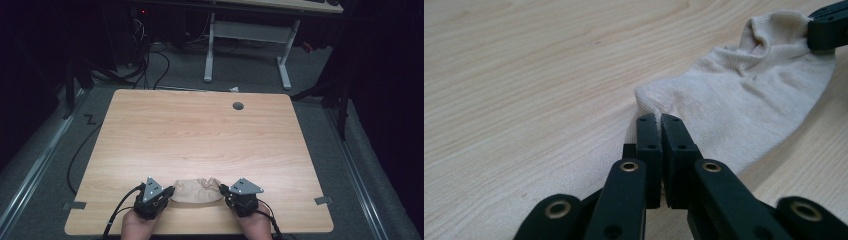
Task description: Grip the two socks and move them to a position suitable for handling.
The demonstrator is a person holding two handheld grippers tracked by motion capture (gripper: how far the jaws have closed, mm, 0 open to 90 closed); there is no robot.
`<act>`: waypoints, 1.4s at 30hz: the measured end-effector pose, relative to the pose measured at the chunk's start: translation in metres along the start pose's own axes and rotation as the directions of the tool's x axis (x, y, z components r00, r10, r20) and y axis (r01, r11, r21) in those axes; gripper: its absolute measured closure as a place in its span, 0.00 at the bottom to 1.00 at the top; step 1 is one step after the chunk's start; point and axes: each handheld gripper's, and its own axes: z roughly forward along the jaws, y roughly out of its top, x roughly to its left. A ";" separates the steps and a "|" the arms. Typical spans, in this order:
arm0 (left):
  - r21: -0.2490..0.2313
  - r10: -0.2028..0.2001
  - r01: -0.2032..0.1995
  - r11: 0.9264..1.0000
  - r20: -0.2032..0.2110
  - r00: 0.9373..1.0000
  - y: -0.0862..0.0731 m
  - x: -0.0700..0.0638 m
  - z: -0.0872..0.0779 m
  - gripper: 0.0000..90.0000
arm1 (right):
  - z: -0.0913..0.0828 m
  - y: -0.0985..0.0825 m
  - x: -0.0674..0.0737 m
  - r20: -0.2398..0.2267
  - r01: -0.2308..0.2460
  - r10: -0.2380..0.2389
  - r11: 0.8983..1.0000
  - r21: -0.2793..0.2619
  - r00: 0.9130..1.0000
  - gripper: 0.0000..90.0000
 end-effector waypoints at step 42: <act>-0.013 0.047 -0.048 0.999 -0.055 0.997 0.021 0.039 0.005 0.68 | 0.009 0.005 -0.031 0.052 -0.097 0.097 0.995 -0.008 0.994 0.80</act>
